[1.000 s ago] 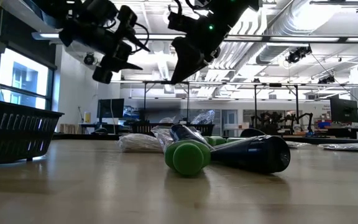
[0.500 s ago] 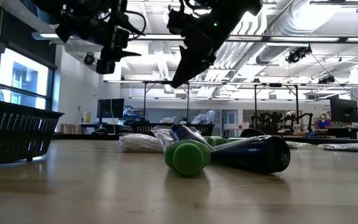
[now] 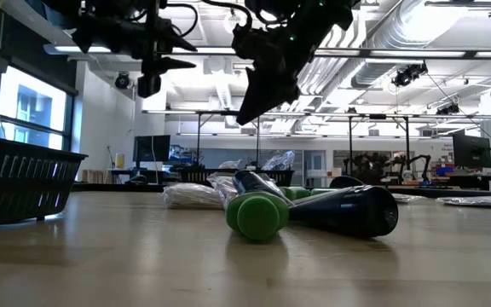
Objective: Pick & Place Travel size toiletries
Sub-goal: Put the dark blue shave cream into the bottom left basket
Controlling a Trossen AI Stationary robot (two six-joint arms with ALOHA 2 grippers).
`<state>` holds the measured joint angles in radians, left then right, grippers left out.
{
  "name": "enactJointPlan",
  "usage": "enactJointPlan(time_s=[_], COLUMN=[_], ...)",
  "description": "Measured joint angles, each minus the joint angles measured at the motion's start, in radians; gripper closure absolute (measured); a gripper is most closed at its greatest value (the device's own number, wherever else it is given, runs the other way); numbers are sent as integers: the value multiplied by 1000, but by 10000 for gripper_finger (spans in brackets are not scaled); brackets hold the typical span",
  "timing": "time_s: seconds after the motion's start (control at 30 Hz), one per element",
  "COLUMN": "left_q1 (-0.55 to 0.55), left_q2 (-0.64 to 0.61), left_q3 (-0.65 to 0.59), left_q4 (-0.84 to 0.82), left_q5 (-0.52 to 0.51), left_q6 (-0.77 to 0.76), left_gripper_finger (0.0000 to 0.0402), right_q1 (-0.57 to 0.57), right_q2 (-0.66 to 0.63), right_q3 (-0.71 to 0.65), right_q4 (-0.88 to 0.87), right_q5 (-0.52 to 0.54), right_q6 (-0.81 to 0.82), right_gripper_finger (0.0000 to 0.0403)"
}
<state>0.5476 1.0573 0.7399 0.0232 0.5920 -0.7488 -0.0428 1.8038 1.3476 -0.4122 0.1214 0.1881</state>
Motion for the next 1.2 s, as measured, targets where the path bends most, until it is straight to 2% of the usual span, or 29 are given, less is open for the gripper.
enactJointPlan(time_s=[0.13, 0.27, 0.4, 0.63, 0.8, 0.87, 1.03, 1.2], left_q1=[0, -8, -50, -155, -224, -237, -255, -306], left_q2=[0, 3, 34, 126, 217, 257, 360, 440], left_q3=[0, 0, -2, -1, -1, 0, 0, 0], left_q4=[-18, -128, -207, -84, -75, -80, -71, -46], left_q5=[0, -46, -221, -427, -564, -594, -591, -752], left_q6=[69, 117, 125, 177, 177, 168, 140, 137], left_gripper_finger=[349, 395, 393, 400, 401, 401, 401, 401], right_q1=[4, 9, 10, 15, 38, 44, 44, 43], right_q2=[-17, -66, -139, -224, -244, -249, -256, -254], right_q3=[-2, -2, -2, 1, 0, 0, 0, 0], right_q4=[6, 22, 64, 122, 114, 107, 94, 64], right_q5=[52, 92, 127, 158, 246, 257, 259, 265], right_q6=[26, 51, 76, 82, 82, 82, 81, 81], right_gripper_finger=[400, 400, 400, 400, 400, 400, 400, 400])
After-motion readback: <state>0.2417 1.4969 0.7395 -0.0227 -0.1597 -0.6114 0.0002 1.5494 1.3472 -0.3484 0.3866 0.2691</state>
